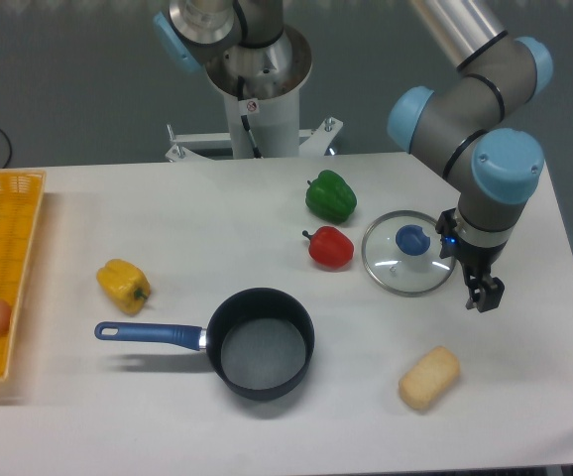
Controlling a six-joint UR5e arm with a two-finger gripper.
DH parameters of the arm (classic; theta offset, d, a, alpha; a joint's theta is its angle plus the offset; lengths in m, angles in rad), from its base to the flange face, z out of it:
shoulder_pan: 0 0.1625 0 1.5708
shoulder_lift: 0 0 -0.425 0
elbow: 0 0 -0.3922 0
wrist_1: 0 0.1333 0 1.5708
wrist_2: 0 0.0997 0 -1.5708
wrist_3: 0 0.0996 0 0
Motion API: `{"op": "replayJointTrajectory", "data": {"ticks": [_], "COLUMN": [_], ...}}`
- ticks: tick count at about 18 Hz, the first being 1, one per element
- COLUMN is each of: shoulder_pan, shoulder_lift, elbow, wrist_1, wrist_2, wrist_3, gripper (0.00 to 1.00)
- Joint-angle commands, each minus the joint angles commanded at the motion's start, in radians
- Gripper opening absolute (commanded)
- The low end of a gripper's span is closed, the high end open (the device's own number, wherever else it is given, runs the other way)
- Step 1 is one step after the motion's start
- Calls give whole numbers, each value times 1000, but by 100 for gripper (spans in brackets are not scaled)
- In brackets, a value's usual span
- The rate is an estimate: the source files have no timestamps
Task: Pick up the bread
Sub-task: 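Open the gripper and hover it beside the glass lid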
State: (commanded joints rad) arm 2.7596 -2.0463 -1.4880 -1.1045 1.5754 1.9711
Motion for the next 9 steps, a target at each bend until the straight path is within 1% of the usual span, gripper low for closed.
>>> {"op": "replayJointTrajectory", "data": {"ticks": [5,9], "shoulder_pan": [6,34], "shoulder_lift": [21,51], "elbow": [-11,-54], "wrist_1": [-5,2], "wrist_2": [2,-2], "wrist_3": [-2,-6], "gripper": [100,100]}}
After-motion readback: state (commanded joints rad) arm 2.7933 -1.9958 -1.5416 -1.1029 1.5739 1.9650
